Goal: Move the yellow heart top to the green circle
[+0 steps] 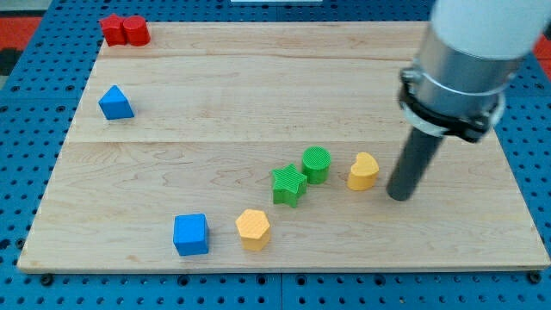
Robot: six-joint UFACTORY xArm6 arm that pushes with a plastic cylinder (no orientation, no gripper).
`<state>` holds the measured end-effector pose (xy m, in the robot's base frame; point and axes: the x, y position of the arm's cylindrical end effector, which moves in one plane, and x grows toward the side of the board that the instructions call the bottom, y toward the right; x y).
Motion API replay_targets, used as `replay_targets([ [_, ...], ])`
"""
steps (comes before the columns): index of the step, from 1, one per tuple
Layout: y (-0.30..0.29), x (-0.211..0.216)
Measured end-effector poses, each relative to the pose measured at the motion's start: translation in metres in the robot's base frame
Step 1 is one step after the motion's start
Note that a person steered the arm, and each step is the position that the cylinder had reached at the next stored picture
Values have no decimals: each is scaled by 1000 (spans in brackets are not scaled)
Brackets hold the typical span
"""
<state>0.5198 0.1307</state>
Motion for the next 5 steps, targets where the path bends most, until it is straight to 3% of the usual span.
replay_targets([
  [2,-24,-60],
  [3,-8,-68],
  [4,23,-42],
  [5,1,-20],
])
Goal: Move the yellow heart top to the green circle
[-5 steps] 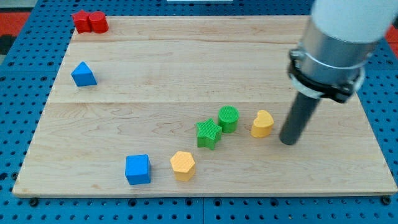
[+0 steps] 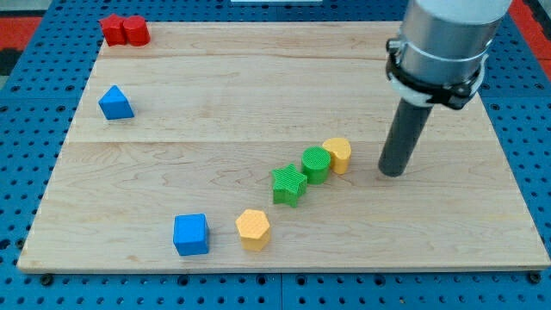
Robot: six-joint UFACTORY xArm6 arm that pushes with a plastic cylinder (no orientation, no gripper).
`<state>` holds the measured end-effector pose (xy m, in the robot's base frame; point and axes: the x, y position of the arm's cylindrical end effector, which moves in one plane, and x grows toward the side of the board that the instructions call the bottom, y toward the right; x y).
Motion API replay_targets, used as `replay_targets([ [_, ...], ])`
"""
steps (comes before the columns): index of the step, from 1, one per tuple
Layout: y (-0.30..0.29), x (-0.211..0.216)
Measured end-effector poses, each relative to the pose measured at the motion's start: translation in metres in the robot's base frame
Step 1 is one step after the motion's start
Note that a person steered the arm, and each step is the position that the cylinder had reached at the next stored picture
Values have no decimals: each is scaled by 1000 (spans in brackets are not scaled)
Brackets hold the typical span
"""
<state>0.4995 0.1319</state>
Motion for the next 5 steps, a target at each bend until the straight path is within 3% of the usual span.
replay_targets([
  [1,-34,2],
  [2,-38,-28],
  [5,-36,-50],
])
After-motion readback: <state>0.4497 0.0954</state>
